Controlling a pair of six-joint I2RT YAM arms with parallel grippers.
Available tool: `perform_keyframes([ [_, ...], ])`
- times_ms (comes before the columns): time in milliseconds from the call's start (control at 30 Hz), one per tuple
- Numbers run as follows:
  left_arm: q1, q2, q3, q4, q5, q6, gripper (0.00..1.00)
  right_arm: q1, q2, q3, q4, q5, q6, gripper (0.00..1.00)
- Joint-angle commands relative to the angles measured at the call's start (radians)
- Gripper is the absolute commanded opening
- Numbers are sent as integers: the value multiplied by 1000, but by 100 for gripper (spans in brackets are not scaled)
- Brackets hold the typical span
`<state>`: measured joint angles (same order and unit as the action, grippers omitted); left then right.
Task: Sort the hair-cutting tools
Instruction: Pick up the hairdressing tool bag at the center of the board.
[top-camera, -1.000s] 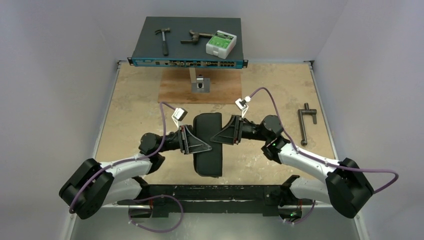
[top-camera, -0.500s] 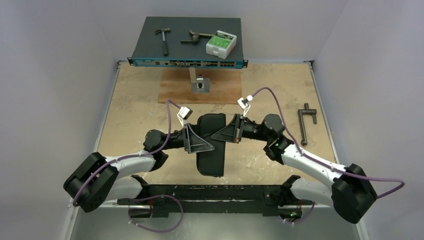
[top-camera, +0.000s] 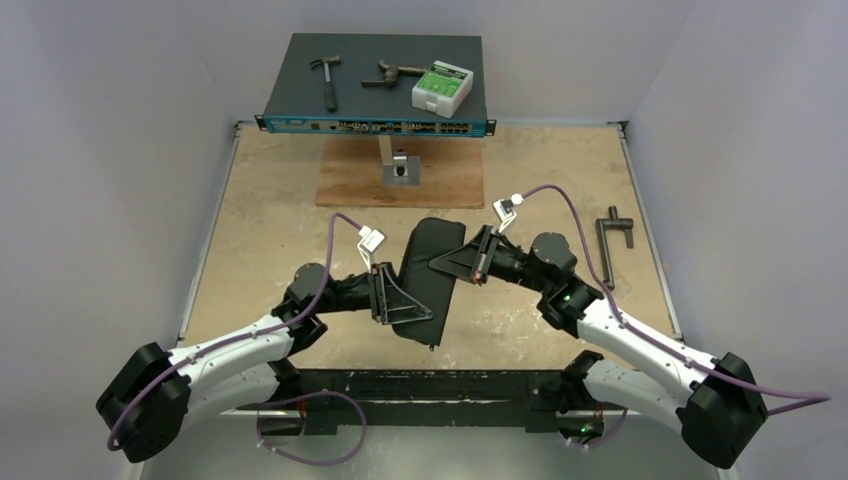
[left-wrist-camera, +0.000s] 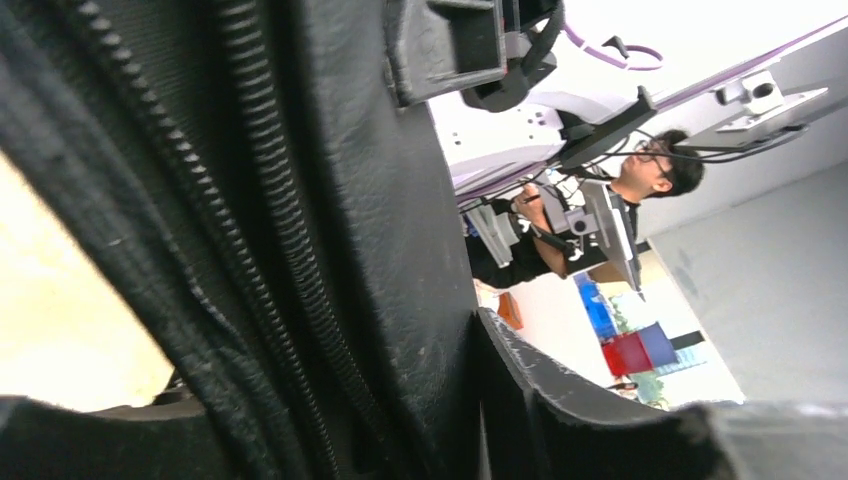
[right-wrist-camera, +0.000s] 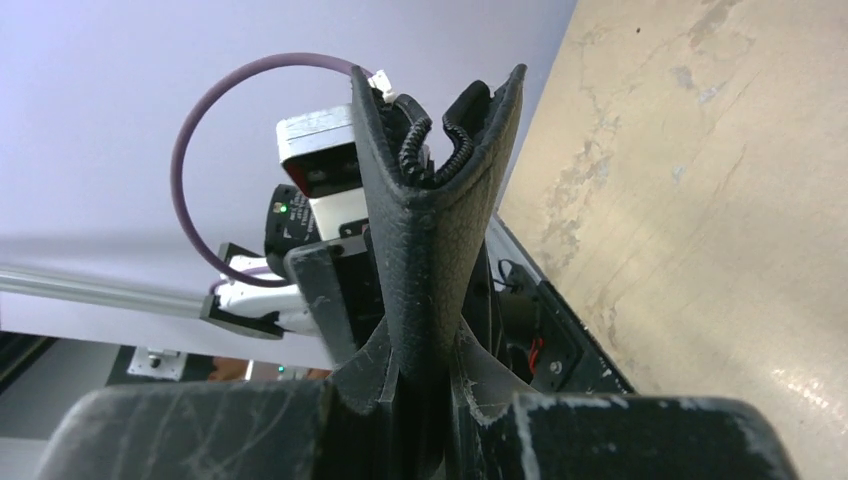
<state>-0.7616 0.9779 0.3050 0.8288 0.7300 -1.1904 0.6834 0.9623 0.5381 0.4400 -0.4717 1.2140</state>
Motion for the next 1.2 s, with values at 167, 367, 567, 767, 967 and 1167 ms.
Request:
perform_keyframes([
  [167,-23,-43,8,-60,-20,89,15,-7,-25,18,-7,90,-11,8],
  [367,-23,-56,1,2,-20,70,0,-9,-30,-13,66,-18,-40,60],
  [567,-23,-29,-3,147,3,8,0,-7,48,-65,289,-145,6,66],
  [767,-23,80,12,364,30,-86,0,22,93,-40,361,-198,6,64],
  [967,-23,148,45,411,33,-111,0,69,126,9,361,-209,-13,52],
  [1167,-22,104,73,271,5,-40,0,78,126,13,343,-202,-20,23],
])
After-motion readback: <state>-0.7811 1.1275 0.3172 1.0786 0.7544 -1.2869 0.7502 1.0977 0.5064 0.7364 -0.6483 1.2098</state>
